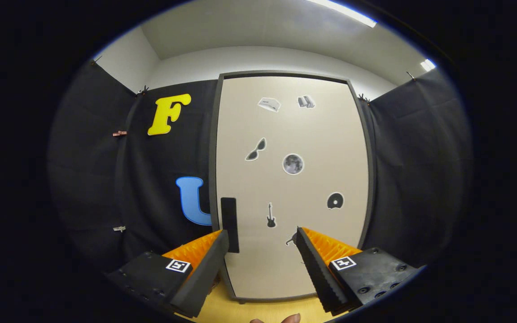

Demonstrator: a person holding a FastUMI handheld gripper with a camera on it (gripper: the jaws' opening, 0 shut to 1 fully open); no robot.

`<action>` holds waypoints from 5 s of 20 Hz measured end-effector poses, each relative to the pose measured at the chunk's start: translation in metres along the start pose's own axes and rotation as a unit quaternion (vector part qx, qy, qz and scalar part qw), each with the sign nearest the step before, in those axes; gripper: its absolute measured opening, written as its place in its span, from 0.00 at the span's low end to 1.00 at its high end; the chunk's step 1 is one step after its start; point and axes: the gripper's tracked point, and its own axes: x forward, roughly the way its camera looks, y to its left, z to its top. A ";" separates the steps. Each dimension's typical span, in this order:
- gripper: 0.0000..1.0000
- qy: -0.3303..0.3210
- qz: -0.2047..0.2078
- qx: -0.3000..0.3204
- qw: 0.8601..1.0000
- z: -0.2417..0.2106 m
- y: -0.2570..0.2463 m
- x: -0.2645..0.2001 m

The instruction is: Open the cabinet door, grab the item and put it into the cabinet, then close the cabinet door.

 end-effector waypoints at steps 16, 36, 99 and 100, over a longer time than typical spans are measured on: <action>0.47 0.020 -0.022 0.010 1.000 -0.050 0.045 0.122; 0.24 0.043 0.095 0.034 0.994 -0.028 0.020 0.005; 0.98 0.262 0.070 0.025 0.962 -0.259 0.052 -0.031; 0.98 0.276 0.064 0.027 0.959 -0.280 0.051 -0.029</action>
